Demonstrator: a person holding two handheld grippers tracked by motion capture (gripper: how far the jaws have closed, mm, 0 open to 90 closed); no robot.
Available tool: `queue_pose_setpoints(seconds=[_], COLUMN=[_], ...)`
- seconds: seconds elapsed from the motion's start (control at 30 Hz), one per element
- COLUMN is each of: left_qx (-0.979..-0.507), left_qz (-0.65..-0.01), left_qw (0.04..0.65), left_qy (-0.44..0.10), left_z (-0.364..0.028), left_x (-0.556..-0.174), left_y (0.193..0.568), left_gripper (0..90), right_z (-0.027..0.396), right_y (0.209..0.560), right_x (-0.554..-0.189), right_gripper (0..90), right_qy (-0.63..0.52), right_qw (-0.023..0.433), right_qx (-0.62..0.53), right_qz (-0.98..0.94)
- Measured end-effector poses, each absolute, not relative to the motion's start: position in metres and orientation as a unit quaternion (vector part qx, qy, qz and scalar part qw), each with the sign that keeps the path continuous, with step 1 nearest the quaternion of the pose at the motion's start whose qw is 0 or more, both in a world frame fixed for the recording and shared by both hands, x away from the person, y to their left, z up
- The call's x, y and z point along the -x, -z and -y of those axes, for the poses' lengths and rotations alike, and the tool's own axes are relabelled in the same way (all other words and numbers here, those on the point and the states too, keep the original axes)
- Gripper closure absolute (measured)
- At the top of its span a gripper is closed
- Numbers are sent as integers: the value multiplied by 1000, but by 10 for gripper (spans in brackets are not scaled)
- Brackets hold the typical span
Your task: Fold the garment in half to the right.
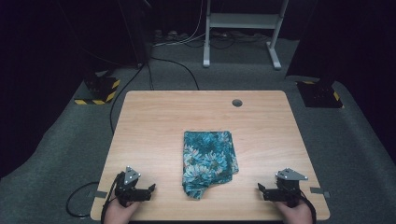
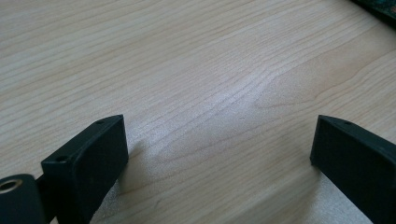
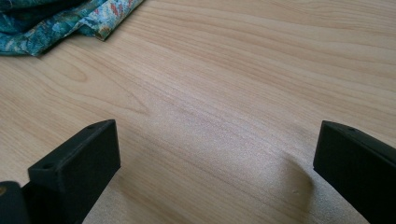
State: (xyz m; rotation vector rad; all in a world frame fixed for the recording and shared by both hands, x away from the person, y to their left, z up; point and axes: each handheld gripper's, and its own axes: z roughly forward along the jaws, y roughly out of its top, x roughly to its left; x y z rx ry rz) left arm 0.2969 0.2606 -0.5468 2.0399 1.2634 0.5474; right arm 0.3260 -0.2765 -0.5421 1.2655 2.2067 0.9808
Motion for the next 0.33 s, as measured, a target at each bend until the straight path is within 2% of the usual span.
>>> queue_pose_setpoints(seconds=[0.33], left_qx=[-784], left_qz=[-481], left_qw=[333], left_qy=[-209], left_z=[-260], left_x=[-297], left_y=[547], left_gripper=[37], right_z=[277], right_y=[543], right_x=[-330], right_gripper=[10], right_qy=[-346], right_qw=[188], right_qx=[-467], right_qz=[-792])
